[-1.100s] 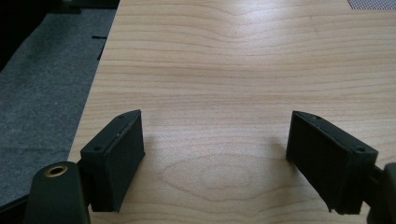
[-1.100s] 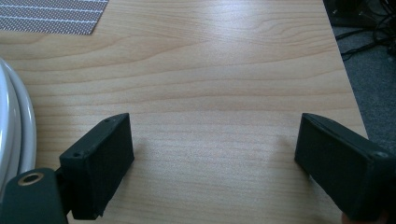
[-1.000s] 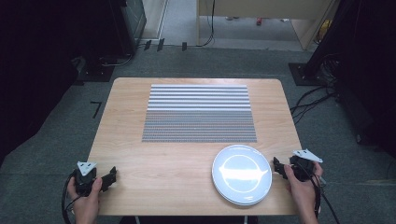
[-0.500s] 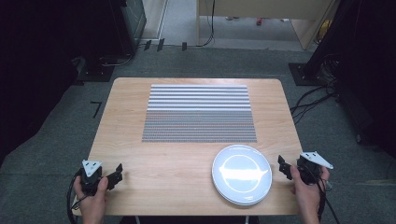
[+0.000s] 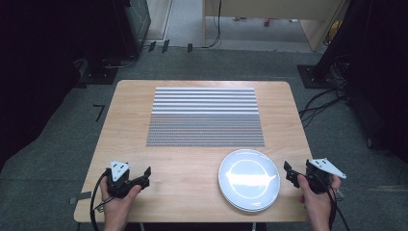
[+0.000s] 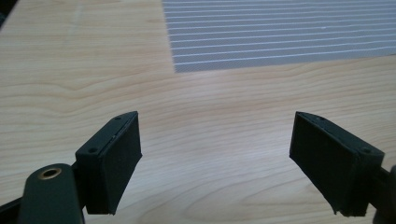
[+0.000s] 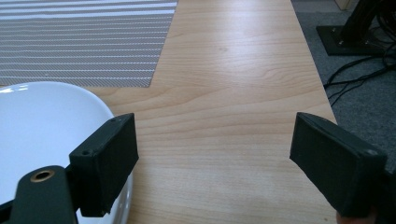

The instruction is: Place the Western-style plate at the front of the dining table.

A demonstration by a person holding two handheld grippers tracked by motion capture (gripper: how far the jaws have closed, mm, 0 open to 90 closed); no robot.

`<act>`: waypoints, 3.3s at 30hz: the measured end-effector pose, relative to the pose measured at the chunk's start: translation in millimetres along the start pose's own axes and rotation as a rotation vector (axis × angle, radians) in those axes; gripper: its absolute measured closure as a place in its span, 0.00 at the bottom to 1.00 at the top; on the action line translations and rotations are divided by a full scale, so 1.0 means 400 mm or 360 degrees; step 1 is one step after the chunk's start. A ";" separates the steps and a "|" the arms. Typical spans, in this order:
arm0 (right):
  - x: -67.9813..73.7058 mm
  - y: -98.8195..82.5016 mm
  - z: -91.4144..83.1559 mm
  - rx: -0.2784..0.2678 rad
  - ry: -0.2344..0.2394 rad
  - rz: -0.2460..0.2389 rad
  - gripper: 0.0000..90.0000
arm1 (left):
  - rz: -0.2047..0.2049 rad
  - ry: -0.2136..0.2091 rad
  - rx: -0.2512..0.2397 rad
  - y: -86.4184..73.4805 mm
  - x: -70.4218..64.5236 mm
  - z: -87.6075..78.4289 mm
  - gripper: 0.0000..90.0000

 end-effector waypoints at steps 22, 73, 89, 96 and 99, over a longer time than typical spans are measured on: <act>0.043 0.006 -0.014 -0.0061 0.0000 0.0041 0.29 | 0.0049 -0.0180 -0.0051 0.073 -0.158 0.055 0.18; 0.038 -0.022 0.000 0.0024 0.0322 0.0130 0.86 | 0.0118 -0.0624 0.0015 0.078 -0.420 0.135 0.41; 0.026 -0.025 0.016 0.0269 0.0448 0.0399 0.93 | 0.0135 -0.0768 0.0084 0.049 -0.453 0.146 0.52; 0.025 -0.030 0.022 0.0307 0.0438 0.0416 0.94 | 0.0145 -0.0772 0.0125 0.039 -0.464 0.153 0.57; 0.025 -0.030 0.023 0.0312 0.0438 0.0419 0.94 | 0.0148 -0.0773 0.0135 0.037 -0.465 0.155 0.60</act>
Point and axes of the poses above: each handheld gripper's, and its own axes: z roughly forward along the jaws, y roughly out of its top, x roughly to its left, the point moved 1 cm from there along z, roughly forward along the jaws, and after that the axes turned 6 degrees about z, right-handed, at the moved point
